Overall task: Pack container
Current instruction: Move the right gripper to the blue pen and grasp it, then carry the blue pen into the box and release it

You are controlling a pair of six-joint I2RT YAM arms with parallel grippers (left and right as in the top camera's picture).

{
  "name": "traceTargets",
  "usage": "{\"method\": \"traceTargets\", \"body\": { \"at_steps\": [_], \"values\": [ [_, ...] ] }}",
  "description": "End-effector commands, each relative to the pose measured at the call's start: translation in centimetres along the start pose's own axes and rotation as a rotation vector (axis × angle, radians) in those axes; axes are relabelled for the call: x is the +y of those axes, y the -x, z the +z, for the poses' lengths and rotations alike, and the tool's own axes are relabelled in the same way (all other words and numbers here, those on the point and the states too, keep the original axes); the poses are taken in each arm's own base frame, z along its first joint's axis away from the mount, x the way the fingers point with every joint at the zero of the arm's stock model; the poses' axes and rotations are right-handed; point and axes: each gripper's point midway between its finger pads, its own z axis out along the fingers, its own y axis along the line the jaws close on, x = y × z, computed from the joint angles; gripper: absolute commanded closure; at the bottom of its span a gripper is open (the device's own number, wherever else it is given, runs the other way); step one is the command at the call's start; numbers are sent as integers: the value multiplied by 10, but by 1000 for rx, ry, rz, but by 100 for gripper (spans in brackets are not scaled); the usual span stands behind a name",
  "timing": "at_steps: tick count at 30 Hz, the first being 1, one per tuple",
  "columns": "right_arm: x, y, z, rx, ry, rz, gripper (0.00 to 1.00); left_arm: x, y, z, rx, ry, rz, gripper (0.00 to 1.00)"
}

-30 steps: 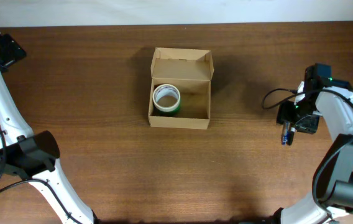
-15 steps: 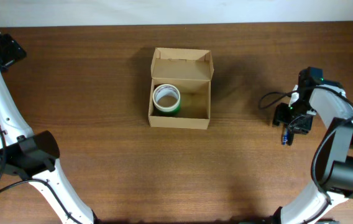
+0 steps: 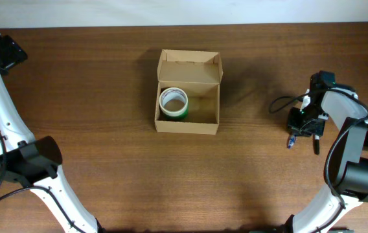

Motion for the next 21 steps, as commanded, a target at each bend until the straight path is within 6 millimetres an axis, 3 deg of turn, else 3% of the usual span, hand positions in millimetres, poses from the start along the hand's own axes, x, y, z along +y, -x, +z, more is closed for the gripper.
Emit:
{"method": "traceTargets", "body": {
  "at_steps": [1,5,9,12,16,18,21],
  "values": [
    [8,-3,15,32,40,7,96,6,2,-11,-20,-9,-27,0],
    [24,8,2,-2,124,-13,96,6,2,-11,-20,-9,-27,0],
    [39,26,-35,-79,177,-42,96,6,2,-11,-20,-9,-27,0],
    [59,39,-90,-169,182,-163,96,6,2,-11,-20,-9,-27,0],
    [91,41,-158,-265,167,-326,96,6,2,-11,-20,-9,-27,0],
    [110,37,-188,-310,153,-403,96,6,2,-11,-20,-9,-27,0],
    [155,17,-231,-370,154,-640,96,6,2,-11,-20,-9,-27,0]
  ]
}}
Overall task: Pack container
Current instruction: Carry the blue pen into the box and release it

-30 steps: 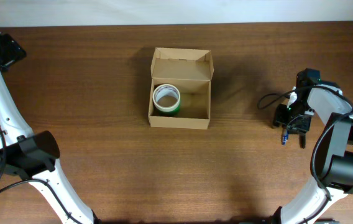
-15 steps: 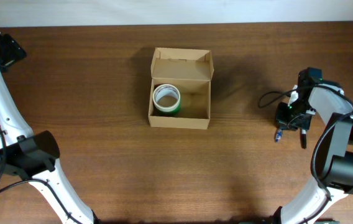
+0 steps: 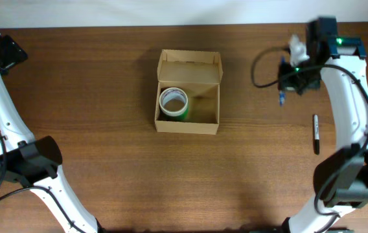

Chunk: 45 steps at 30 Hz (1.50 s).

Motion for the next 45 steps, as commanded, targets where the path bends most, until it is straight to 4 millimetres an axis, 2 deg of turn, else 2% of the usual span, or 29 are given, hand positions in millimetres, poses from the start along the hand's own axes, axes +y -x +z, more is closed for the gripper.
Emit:
{"method": "traceTargets", "body": {
  "at_steps": [1,4,9,12,14,17,21,27,38,42,45],
  "values": [
    [68,14,-53,-108,24,-344,96,6,2,-10,-20,-9,-27,0],
    [123,5,-67,-127,58,-601,96,6,2,-10,-20,-9,-27,0],
    [207,-41,-61,-71,132,-1066,96,6,2,-10,-20,-9,-27,0],
    [244,-62,-50,-50,168,-1264,96,6,2,-10,-20,-9,-27,0],
    [263,-69,-39,-45,185,-1346,96,6,2,-10,-20,-9,-27,0],
    [280,-71,-19,-32,196,-1397,97,6,2,-10,-20,-9,-27,0],
    [280,-66,18,30,178,-1396,97,6,2,-10,-20,-9,-27,0],
    [262,-62,65,148,133,-1374,96,6,2,-10,-20,-9,-27,0],
    [245,-65,116,266,102,-1365,97,6,2,-10,-20,-9,-27,0],
    [233,-68,125,316,104,-1344,97,6,2,-10,-20,-9,-27,0],
    [225,-68,125,336,104,-1325,96,6,2,-10,-20,-9,-27,0]
  ]
}}
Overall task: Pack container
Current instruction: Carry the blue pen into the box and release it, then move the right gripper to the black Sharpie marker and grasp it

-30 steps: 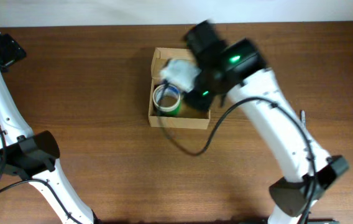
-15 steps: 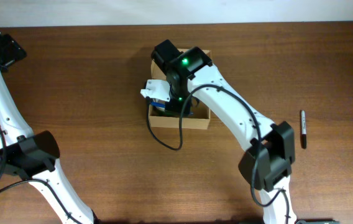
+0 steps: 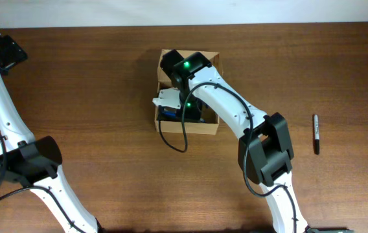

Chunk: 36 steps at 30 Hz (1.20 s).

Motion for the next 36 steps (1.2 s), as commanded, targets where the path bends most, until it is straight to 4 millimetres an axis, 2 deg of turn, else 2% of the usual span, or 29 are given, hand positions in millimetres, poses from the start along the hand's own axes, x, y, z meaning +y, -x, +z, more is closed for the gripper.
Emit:
{"method": "traceTargets", "body": {
  "at_steps": [1,5,9,12,16,19,21,25,26,27,30,32,33,36],
  "values": [
    [-8,-11,-1,10,4,22,97,6,2,-11,-20,-9,-27,0],
    [-10,-18,-1,19,14,37,95,6,2,-11,-20,-9,-27,0],
    [-8,-14,-5,3,13,44,76,6,2,-11,-20,-9,-27,0],
    [-6,-12,-13,4,-1,33,66,6,2,-11,-20,-9,-27,0],
    [-6,-11,-27,13,-38,52,63,6,2,-11,-20,-9,-27,0],
    [-7,-2,-58,-38,-103,66,63,6,2,-11,-20,-9,-27,0],
    [-10,-1,-88,-71,-185,102,61,6,2,-11,-20,-9,-27,0],
    [-21,-16,-172,-193,-427,233,44,6,2,-11,-20,-9,-27,0],
    [-22,-21,-192,-235,-474,273,42,6,2,-11,-20,-9,-27,0],
    [-23,-35,-225,-308,-538,341,41,6,2,-11,-20,-9,-27,0],
    [-24,-79,-277,-423,-625,496,42,6,2,-11,-20,-9,-27,0],
    [-27,-117,-301,-474,-675,620,42,6,2,-11,-20,-9,-27,0],
    [-30,-143,-311,-491,-705,701,41,6,2,-11,-20,-9,-27,0],
    [-37,-210,-320,-510,-732,924,40,6,2,-11,-20,-9,-27,0]
  ]
}}
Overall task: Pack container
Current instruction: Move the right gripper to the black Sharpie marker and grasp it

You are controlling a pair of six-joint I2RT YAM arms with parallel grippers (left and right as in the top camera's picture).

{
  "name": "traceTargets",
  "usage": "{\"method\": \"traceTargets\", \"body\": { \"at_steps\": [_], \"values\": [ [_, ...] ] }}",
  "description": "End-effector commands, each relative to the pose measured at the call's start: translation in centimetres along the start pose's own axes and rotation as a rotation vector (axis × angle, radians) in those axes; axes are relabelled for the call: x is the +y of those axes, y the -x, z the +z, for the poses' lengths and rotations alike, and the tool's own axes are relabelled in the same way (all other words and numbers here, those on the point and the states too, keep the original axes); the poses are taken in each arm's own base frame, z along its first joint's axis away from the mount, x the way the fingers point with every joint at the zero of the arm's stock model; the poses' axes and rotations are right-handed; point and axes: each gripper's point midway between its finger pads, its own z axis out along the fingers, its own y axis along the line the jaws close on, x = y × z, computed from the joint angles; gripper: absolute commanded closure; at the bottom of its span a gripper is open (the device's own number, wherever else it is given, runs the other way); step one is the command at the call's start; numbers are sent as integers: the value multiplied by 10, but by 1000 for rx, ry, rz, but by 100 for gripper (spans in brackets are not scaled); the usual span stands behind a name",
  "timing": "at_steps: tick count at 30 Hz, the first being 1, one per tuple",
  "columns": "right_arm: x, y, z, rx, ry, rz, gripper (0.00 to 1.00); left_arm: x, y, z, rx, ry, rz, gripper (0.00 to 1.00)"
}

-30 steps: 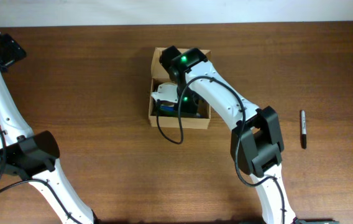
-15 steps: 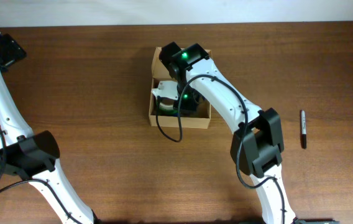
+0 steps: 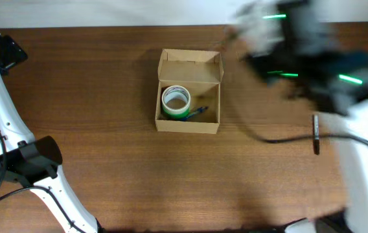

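An open cardboard box [image 3: 189, 125] stands on the brown table in the overhead view. Inside it lie a roll of green tape [image 3: 175, 101] and a blue pen [image 3: 197, 112] leaning against the roll. A black marker [image 3: 315, 134] lies on the table at the right. My right arm [image 3: 313, 58] is a blur across the upper right, clear of the box; its gripper cannot be made out. My left arm runs along the left edge, with its gripper out of the picture.
The box flap [image 3: 190, 65] stands open at the far side. A black cable [image 3: 281, 138] from the right arm trails over the table between the box and the marker.
My right arm was down inside the box over the tape roll; now it is blurred at the upper right, away from the box. A blue pen now lies in the box.
My right gripper was at the table's right by a blue pen and a black marker. Then it held the blue pen raised at the upper right, the marker left lying. Then it was inside the box. Now the pen rests in the box and the arm is clear.
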Motion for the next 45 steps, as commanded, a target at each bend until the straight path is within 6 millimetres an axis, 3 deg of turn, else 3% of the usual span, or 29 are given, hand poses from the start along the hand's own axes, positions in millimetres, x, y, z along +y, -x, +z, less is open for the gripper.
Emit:
{"method": "traceTargets", "body": {
  "at_steps": [1,5,9,14,17,22,26,31,45],
  "values": [
    [-62,-60,1,112,-117,312,40,6,2,-10,-20,-8,-27,0],
    [-90,-121,30,205,-66,473,39,6,2,-10,-20,-8,-27,0],
    [-101,-196,78,339,-75,563,39,6,2,-10,-20,-8,-27,0],
    [-91,-280,128,469,-61,658,39,6,2,-10,-20,-9,-27,0],
    [-79,-314,148,532,-40,695,39,6,2,-10,-20,-8,-27,0],
    [-71,-344,169,613,-4,744,39,6,2,-10,-20,-8,-27,0],
    [-51,-375,197,711,57,780,39,6,2,-10,-20,-8,-27,0],
    [-43,-394,208,778,53,792,38,6,2,-10,-20,-9,-27,0],
    [-44,-415,214,852,3,790,38,6,2,-10,-20,-8,-27,0]
  ]
}}
